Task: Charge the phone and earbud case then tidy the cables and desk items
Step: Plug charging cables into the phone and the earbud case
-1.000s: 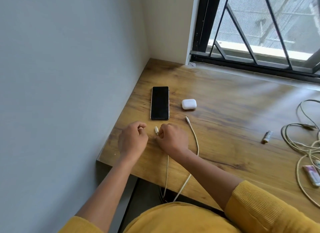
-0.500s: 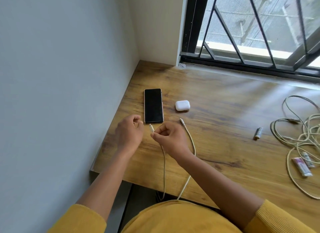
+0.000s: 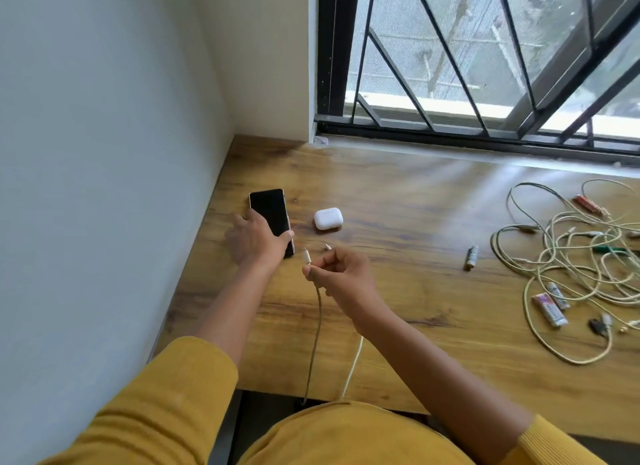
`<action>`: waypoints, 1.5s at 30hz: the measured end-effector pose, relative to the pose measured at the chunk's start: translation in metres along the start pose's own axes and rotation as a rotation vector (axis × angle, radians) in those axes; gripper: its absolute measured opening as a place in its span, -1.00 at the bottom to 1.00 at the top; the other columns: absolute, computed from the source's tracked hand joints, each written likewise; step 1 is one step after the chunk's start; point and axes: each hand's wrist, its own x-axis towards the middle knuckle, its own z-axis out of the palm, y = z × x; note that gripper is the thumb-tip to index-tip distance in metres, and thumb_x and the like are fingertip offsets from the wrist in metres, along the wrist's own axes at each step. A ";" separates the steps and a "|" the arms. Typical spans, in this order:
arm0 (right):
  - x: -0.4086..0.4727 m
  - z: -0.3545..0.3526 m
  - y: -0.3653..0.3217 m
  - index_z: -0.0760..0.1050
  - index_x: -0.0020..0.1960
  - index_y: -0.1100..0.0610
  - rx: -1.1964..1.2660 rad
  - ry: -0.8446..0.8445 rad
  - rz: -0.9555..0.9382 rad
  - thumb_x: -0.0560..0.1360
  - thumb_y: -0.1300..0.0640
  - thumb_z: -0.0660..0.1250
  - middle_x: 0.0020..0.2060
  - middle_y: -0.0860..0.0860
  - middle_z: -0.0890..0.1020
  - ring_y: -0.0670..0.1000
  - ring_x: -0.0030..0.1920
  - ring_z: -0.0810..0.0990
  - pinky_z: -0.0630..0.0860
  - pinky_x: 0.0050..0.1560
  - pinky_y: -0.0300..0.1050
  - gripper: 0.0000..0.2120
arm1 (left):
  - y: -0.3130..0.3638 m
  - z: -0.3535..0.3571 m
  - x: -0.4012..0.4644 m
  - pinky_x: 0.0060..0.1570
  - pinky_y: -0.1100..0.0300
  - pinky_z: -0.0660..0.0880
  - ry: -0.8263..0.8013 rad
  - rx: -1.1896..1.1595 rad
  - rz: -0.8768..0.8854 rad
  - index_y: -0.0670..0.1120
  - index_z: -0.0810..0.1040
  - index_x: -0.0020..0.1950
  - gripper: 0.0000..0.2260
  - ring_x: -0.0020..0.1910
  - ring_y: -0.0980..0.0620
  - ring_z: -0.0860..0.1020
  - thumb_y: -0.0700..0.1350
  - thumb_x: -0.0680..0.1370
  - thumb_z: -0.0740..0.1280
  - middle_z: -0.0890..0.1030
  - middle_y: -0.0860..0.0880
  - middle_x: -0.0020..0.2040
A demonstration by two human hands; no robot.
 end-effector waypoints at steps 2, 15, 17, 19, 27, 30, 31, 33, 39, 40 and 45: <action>0.001 -0.005 0.001 0.64 -0.11 0.13 0.010 0.009 0.011 0.46 0.11 0.61 -0.21 0.04 0.76 -0.14 -0.25 0.67 0.51 -0.24 -0.28 -0.83 | -0.002 0.002 0.007 0.19 -0.05 0.55 -0.003 -0.017 -0.022 -0.19 0.35 0.49 -0.15 0.32 -0.24 0.53 0.33 0.44 0.55 0.46 -0.24 0.41; 0.005 -0.011 -0.007 0.63 -0.11 0.12 0.024 -0.008 0.010 0.49 0.15 0.59 -0.20 0.06 0.77 -0.14 -0.25 0.66 0.49 -0.30 -0.35 -0.86 | -0.003 0.002 0.013 -0.05 0.03 0.46 -0.090 -0.313 -0.176 -0.11 0.46 0.36 -0.41 0.27 -0.19 0.59 0.21 0.51 0.54 0.59 -0.12 0.32; 0.005 -0.011 -0.009 0.63 -0.10 0.14 0.026 -0.025 0.014 0.49 0.15 0.58 -0.19 0.07 0.77 -0.13 -0.25 0.66 0.50 -0.29 -0.34 -0.86 | -0.003 0.001 0.012 -0.09 0.05 0.49 -0.094 -0.400 -0.205 -0.11 0.46 0.36 -0.54 0.24 -0.18 0.60 0.12 0.60 0.47 0.60 -0.12 0.32; 0.003 -0.011 -0.012 0.62 -0.08 0.15 0.047 -0.043 0.025 0.49 0.17 0.58 -0.19 0.07 0.77 -0.12 -0.27 0.64 0.50 -0.27 -0.29 -0.86 | -0.005 -0.003 0.010 -0.18 0.12 0.45 -0.112 -0.567 -0.233 -0.09 0.46 0.36 -0.63 0.14 -0.11 0.58 0.04 0.64 0.42 0.59 -0.09 0.31; -0.011 -0.013 -0.036 0.67 0.02 0.22 0.096 -0.134 0.001 0.50 0.15 0.58 -0.18 0.06 0.77 -0.10 -0.23 0.66 0.55 -0.18 -0.18 -0.81 | -0.014 -0.054 -0.024 -0.28 0.16 0.68 -0.386 -1.488 -0.497 -0.16 0.49 0.22 -0.72 0.06 -0.18 0.69 -0.23 0.57 0.48 0.61 -0.25 0.17; -0.019 -0.010 -0.049 0.68 -0.05 0.19 0.116 -0.143 -0.054 0.48 0.16 0.58 -0.23 0.06 0.76 -0.10 -0.26 0.63 0.53 -0.21 -0.19 -0.86 | -0.018 -0.076 -0.039 -0.24 0.14 0.70 -0.497 -1.771 -0.566 -0.29 0.50 0.41 -0.56 -0.09 -0.15 0.75 -0.30 0.54 0.48 0.66 -0.30 0.17; -0.022 -0.009 -0.054 0.68 -0.06 0.19 0.126 -0.148 -0.072 0.48 0.16 0.59 -0.23 0.07 0.76 -0.09 -0.27 0.63 0.53 -0.22 -0.19 -0.87 | -0.019 -0.080 -0.044 -0.24 0.14 0.70 -0.522 -1.826 -0.572 -0.31 0.50 0.45 -0.53 -0.13 -0.14 0.76 -0.31 0.55 0.47 0.69 -0.31 0.13; -0.028 -0.008 -0.066 0.68 -0.08 0.20 0.139 -0.159 -0.105 0.47 0.17 0.58 -0.24 0.09 0.75 -0.07 -0.27 0.62 0.54 -0.22 -0.16 -0.87 | -0.018 -0.087 -0.052 -0.22 0.14 0.71 -0.544 -1.907 -0.577 -0.32 0.48 0.48 -0.51 -0.11 -0.14 0.77 -0.33 0.55 0.46 0.71 -0.32 0.11; -0.042 -0.013 -0.098 0.63 -0.16 0.26 0.163 -0.187 -0.166 0.47 0.26 0.51 -0.30 0.12 0.71 0.00 -0.32 0.62 0.55 -0.31 -0.10 -0.91 | -0.014 -0.100 -0.071 -0.25 0.10 0.70 -0.495 -1.994 -0.567 -0.32 0.47 0.46 -0.51 0.06 -0.21 0.76 -0.36 0.54 0.48 0.66 -0.37 0.24; -0.044 -0.014 -0.103 0.62 -0.17 0.23 0.164 -0.196 -0.168 0.47 0.25 0.51 -0.31 0.11 0.70 0.00 -0.33 0.62 0.54 -0.34 -0.11 -0.90 | -0.013 -0.103 -0.073 -0.25 0.10 0.70 -0.502 -2.003 -0.555 -0.33 0.48 0.45 -0.52 0.04 -0.22 0.76 -0.36 0.55 0.48 0.67 -0.37 0.22; -0.048 -0.019 -0.116 0.58 -0.21 0.15 0.169 -0.230 -0.124 0.48 0.19 0.53 -0.36 0.08 0.69 -0.03 -0.38 0.59 0.47 -0.44 -0.19 -0.84 | -0.009 -0.111 -0.080 -0.24 0.15 0.69 -0.526 -2.016 -0.482 -0.34 0.47 0.46 -0.55 0.01 -0.18 0.77 -0.31 0.59 0.46 0.68 -0.35 0.23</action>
